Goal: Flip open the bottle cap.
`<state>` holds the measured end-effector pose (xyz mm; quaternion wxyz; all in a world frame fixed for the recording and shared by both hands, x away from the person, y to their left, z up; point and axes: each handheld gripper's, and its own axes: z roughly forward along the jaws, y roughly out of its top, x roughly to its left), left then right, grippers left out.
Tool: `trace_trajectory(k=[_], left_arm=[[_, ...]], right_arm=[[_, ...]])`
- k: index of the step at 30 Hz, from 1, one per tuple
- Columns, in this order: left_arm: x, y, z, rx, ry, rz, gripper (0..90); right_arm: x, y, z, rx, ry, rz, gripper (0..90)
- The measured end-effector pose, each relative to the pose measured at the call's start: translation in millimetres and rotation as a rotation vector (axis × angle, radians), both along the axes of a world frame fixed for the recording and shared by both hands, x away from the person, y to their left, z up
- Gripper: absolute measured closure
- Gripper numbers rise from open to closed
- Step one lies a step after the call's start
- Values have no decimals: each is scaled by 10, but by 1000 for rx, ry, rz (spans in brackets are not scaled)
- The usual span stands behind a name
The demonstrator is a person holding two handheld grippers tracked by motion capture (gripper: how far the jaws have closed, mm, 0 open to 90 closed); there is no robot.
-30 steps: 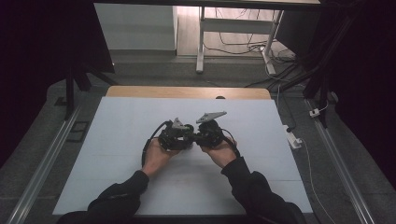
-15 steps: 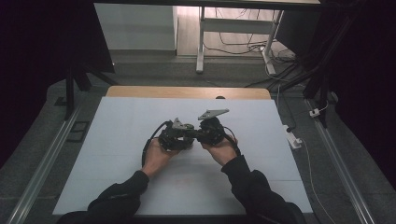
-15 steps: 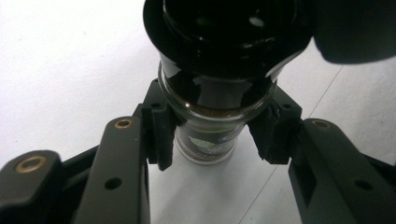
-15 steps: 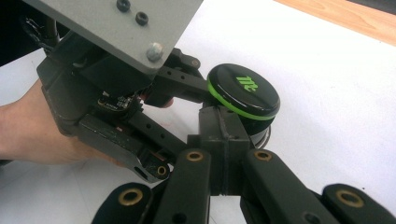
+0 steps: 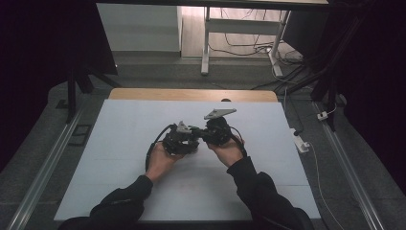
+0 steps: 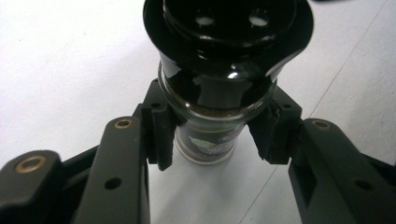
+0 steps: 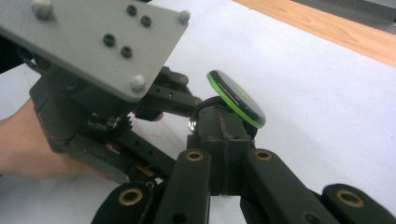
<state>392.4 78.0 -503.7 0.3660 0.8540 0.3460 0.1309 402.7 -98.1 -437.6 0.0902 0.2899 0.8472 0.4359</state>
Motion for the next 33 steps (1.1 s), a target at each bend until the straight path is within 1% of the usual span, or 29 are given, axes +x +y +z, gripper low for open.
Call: trace_trajectory(k=[6,9,10,13,15,18,20,24,26,28,31,33], left_arm=[[-5,-3,-3,-3,-2,3,539],[-5,-2,-2,-2,-2,2,539],[-4,-2,-2,-2,-1,2,539],[-3,0,-3,-2,-1,2,539],[-1,1,-2,-3,1,1,538],[2,3,0,-3,3,0,537],[3,1,-1,-7,3,3,537],[15,9,10,-2,13,-6,534],[23,10,13,-7,21,-6,529],[33,21,18,-20,35,-13,514],[38,45,30,-55,52,-10,436],[29,62,48,-53,47,-10,396]], right_arm=[[74,-7,26,7,-16,-18,896],[141,-26,25,14,-19,-40,896],[141,-26,25,14,-19,-40,896],[197,-55,16,26,-4,-57,895],[224,-64,-4,30,4,-59,895],[230,-62,-33,19,11,-59,895],[227,-59,-42,15,9,-56,895],[214,-57,-38,12,7,-50,892],[208,-59,-35,16,6,-45,864],[198,-63,-24,14,6,-46,844],[177,-77,-4,19,5,-42,815],[162,-87,7,18,4,-40,791]])
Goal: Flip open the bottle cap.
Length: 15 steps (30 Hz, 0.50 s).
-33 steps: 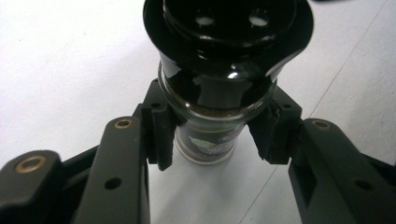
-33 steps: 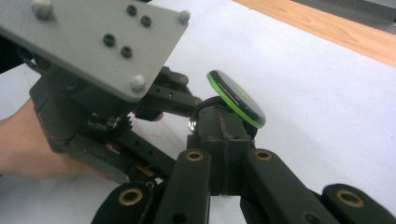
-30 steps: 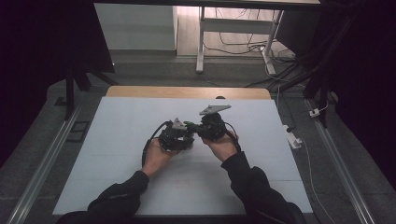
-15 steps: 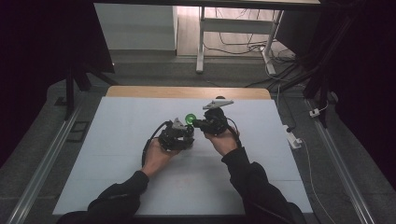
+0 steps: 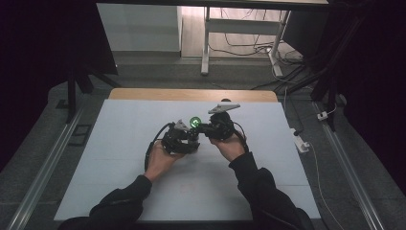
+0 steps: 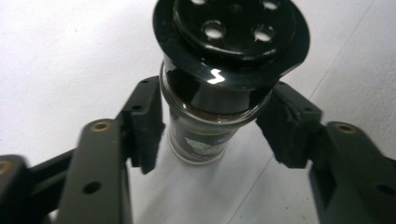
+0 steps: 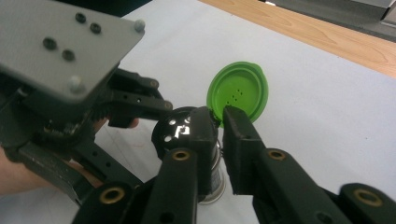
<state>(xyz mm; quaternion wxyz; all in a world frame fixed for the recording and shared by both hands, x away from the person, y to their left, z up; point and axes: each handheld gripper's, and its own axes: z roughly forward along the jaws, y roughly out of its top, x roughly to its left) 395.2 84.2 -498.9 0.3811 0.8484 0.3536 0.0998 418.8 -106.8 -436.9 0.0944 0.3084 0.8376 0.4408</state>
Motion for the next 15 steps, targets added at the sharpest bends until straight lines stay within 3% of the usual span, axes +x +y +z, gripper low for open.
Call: trace_trajectory(k=[8,15], left_arm=[[-81,125,71,-16,8,-24,260],[-157,220,111,-32,43,-52,154]], right_arm=[[-75,-58,48,-2,-11,5,667],[-154,-103,71,2,-10,8,521]])
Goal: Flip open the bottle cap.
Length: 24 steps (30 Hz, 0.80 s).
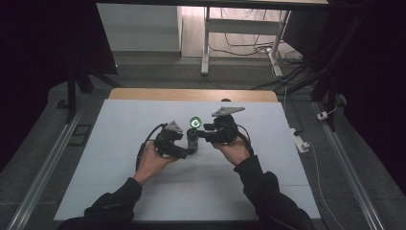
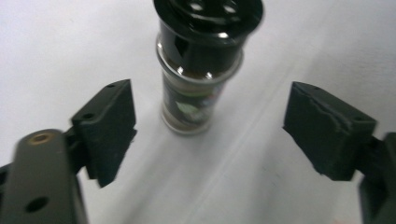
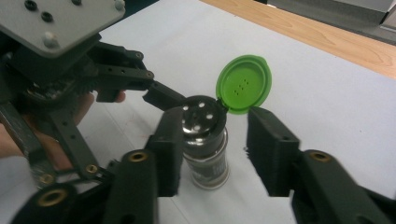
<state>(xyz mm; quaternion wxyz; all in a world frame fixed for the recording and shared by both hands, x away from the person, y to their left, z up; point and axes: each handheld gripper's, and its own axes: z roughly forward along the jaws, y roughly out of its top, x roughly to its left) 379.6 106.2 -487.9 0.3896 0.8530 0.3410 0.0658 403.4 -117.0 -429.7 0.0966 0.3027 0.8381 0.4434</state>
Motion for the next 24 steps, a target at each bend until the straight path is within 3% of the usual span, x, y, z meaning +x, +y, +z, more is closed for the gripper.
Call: trace_trajectory(k=[2,5,15,24], left_arm=[[-29,34,33,-5,3,-7,150],[-67,77,94,-12,39,-1,120],[-324,322,237,-7,38,-34,36],[-594,659,328,-36,44,-5,20]], right_arm=[[-29,-22,6,2,2,7,478],[-64,-57,20,-3,2,10,408],[-215,-158,38,-9,17,27,203],[-391,-252,70,-26,17,53,104]])
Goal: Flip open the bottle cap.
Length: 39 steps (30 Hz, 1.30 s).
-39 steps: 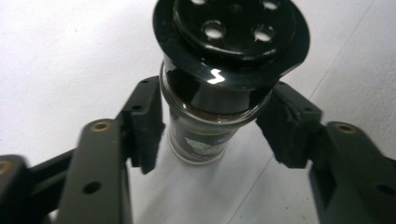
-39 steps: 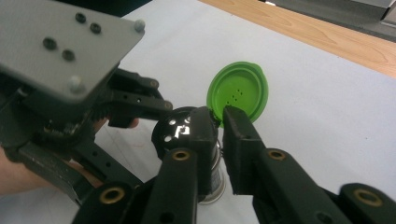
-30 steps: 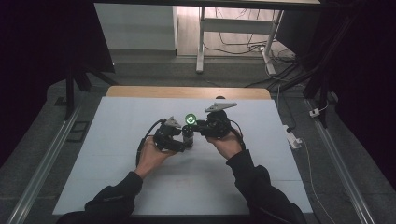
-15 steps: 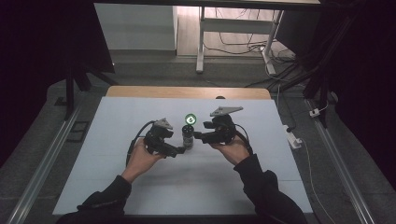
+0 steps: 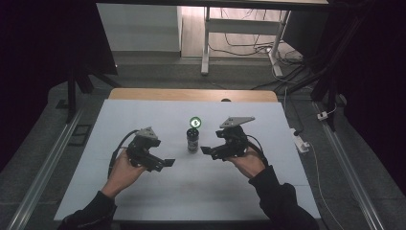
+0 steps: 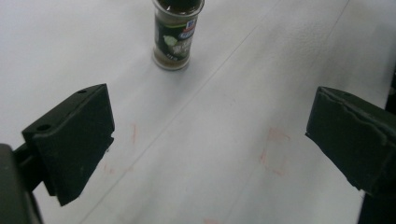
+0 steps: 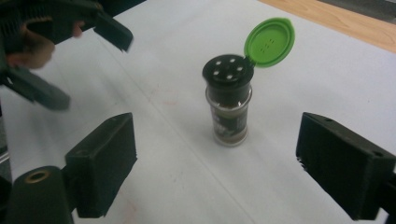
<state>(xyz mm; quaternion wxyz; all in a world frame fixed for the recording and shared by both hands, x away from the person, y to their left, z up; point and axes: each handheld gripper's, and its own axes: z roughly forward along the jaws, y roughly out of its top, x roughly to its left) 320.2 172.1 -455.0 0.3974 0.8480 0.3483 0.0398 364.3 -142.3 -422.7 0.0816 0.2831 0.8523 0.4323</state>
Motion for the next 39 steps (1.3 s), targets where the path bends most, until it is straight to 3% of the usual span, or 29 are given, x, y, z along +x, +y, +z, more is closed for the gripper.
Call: trace_trajectory(k=[4,13,22,31,39], left_arm=[[-134,184,26,-28,-5,30,21],[-376,492,55,-90,-10,78,23],[-643,715,80,-88,-29,121,21],[-993,987,-17,-124,-46,196,10],[-1171,1087,-88,-102,-45,225,8]], right_arm=[[-79,-69,-15,-13,0,2,73],[-257,-356,-31,13,6,-20,26],[-429,-716,-74,30,4,-85,0],[-656,-1082,-152,26,-8,-165,0],[-795,-1358,-247,5,9,-241,0]])
